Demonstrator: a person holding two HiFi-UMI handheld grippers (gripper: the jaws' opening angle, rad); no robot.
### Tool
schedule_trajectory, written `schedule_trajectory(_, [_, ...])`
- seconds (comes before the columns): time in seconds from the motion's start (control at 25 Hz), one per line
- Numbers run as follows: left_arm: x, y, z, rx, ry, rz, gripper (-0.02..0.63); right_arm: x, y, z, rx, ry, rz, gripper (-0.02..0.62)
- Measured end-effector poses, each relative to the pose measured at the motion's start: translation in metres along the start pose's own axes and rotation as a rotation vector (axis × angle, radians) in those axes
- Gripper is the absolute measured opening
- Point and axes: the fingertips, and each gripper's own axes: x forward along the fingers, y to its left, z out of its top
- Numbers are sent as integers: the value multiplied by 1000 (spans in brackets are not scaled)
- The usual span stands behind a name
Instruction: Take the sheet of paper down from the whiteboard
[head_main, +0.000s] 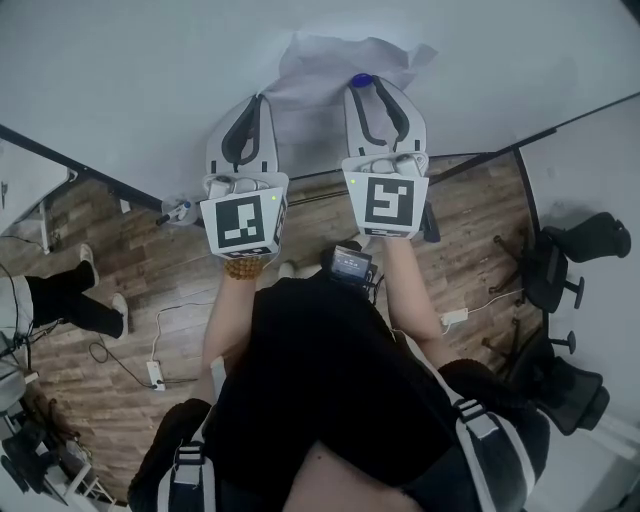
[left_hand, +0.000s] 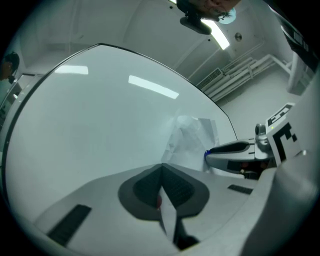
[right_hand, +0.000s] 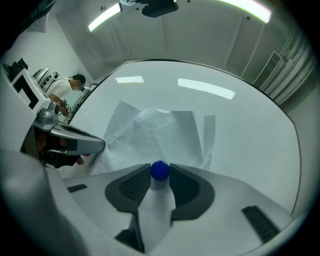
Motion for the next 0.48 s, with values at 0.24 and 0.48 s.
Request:
schedule_trajectory(0.24, [0, 0, -3, -6, 2, 6, 8, -5, 2, -6, 2, 10, 6, 115])
schedule_trajectory(0.48, [0, -1, -3, -4, 5, 7, 8, -16, 3, 1, -10, -24, 14, 117])
